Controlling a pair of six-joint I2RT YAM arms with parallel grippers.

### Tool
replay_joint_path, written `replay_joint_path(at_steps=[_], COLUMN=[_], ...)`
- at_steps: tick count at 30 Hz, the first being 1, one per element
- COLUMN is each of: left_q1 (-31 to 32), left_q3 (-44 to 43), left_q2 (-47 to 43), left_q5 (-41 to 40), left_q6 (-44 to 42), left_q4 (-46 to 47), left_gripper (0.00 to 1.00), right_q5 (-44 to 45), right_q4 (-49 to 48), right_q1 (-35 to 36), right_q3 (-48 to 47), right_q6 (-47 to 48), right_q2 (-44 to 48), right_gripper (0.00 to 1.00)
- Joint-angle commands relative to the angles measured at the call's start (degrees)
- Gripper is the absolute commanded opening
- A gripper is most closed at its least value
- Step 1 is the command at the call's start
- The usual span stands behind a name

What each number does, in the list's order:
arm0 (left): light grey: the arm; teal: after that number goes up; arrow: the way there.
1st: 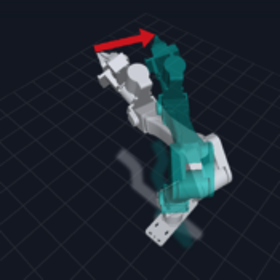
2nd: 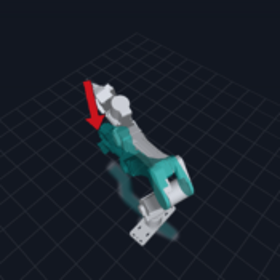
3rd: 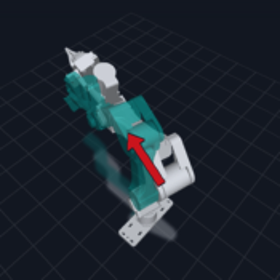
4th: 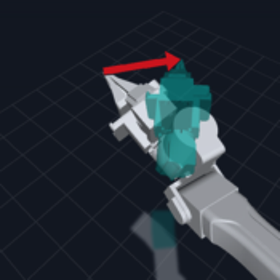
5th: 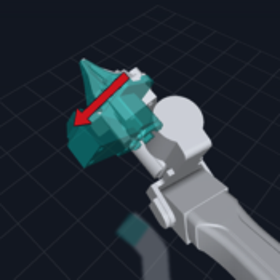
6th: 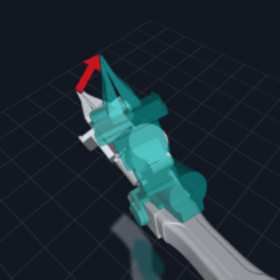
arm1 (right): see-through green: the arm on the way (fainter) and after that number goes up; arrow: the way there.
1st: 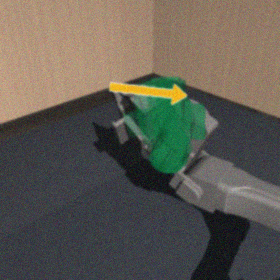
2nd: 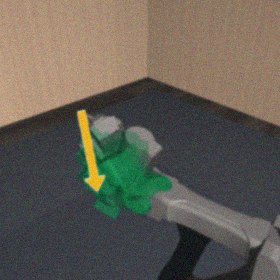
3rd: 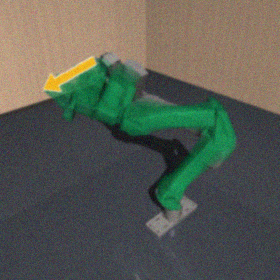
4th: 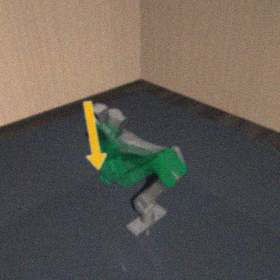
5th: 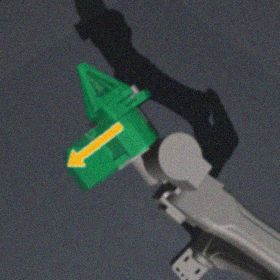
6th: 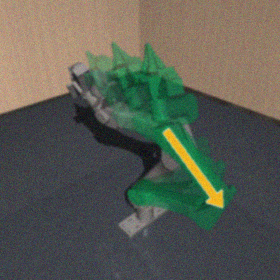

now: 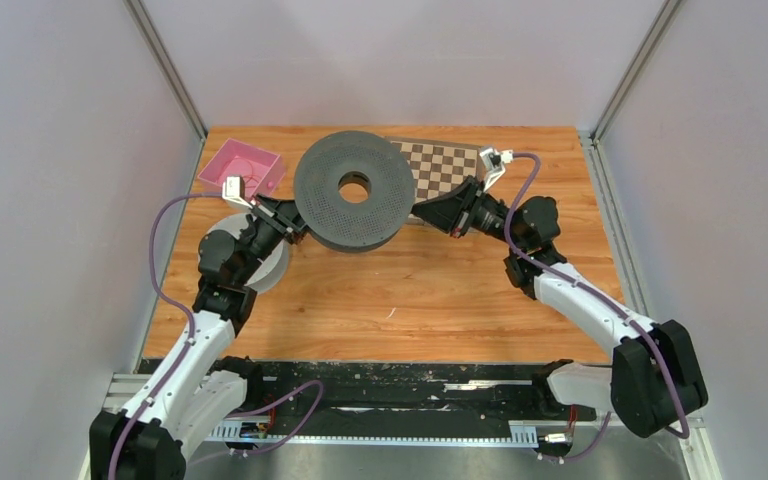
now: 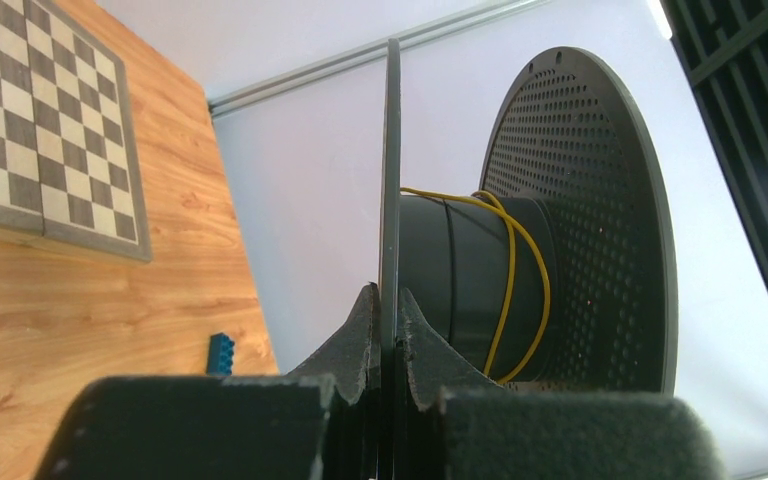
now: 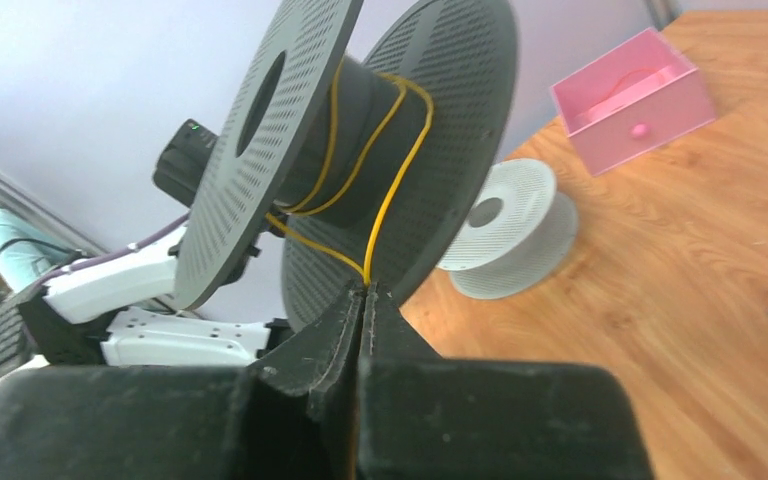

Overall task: Wrap the cables
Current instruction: Place the cable reel at the center of the board.

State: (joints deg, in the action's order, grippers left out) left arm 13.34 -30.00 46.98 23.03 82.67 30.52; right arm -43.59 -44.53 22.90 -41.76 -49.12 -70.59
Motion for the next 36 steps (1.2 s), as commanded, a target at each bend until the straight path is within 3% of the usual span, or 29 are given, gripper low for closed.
replay_joint_path(at_steps=[1, 12, 19, 36], left_q1=[-0.36, 0.22, 2.46, 3.53], left_q3=[0.04, -0.05, 0.39, 1.51], left_q2=[-0.16, 1.53, 2.34, 3.96], left_q5=[-3.19, -5.57, -7.92, -9.97], left_q6=[3.3, 2.51, 4.41, 6.48], left_q4=[9.31, 9.47, 9.55, 11.99], left_gripper=[0.0, 0.0, 0.0, 0.0], right_q5=[6.54, 24.76, 39.75, 49.12], right_q4=[-5.24, -0.8, -2.21, -4.26], right_q1=[4.92, 15.78, 20.19, 24.31], right_q3=[0.42, -3.06, -1.93, -2.92], right_q6=[-5.1, -1.7, -5.33, -7.64], right_q2=[-0.37, -3.93, -7.14, -12.09], right_gripper=[0.0, 0.0, 0.0, 0.0])
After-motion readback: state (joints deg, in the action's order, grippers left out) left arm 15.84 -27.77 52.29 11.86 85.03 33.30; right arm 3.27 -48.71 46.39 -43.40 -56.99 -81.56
